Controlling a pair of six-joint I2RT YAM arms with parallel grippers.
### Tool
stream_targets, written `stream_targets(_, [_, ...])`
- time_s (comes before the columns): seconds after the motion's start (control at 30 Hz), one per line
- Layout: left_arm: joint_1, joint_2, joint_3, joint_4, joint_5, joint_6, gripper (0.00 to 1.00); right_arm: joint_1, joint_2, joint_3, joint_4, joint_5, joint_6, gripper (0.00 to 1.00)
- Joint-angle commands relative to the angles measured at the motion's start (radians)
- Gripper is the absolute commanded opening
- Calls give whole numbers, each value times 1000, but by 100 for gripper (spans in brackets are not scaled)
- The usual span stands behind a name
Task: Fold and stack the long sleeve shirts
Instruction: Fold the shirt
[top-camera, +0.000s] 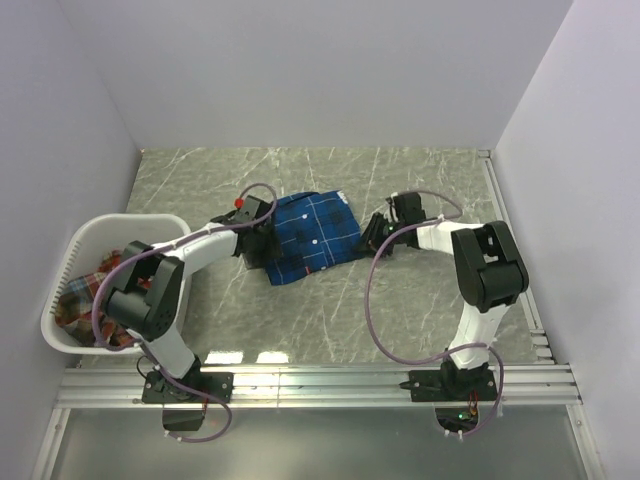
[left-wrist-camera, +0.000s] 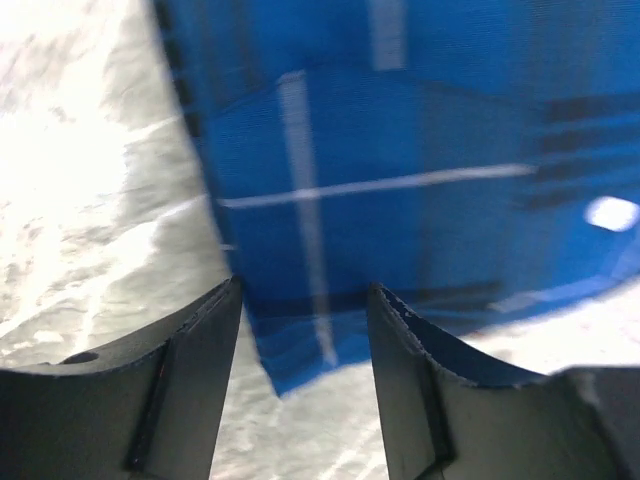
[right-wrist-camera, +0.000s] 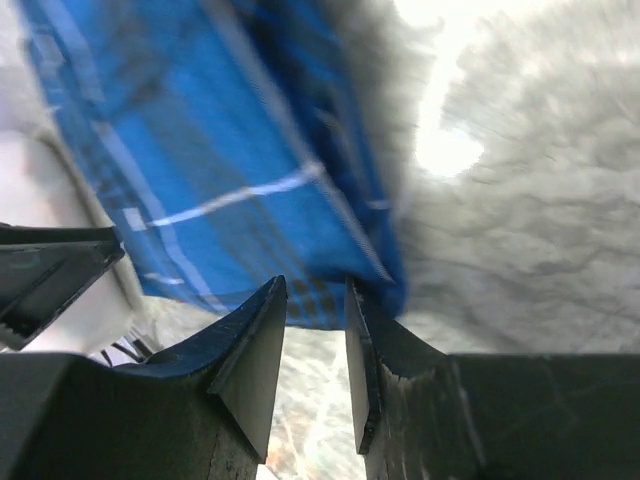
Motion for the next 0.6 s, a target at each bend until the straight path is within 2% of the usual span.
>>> stream_targets(0.0, [28, 31, -8, 21, -28, -45, 58, -7, 12, -45, 44, -34, 24, 37])
stream_targets(0.2, [127, 66, 36, 1, -54, -7, 59, 44, -49, -148, 73, -85, 91, 36])
stream_targets(0.33, [126, 53, 108, -16, -91, 42, 67, 130, -114, -180, 105, -100, 134, 36])
stream_targets(0.47, [72, 5, 150, -21, -163, 108, 75, 139, -233, -180, 58, -61, 122, 37])
stream_targets(0.57, [-30, -44, 159, -4, -245, 194, 80, 92, -345, -160, -40, 47, 36, 42])
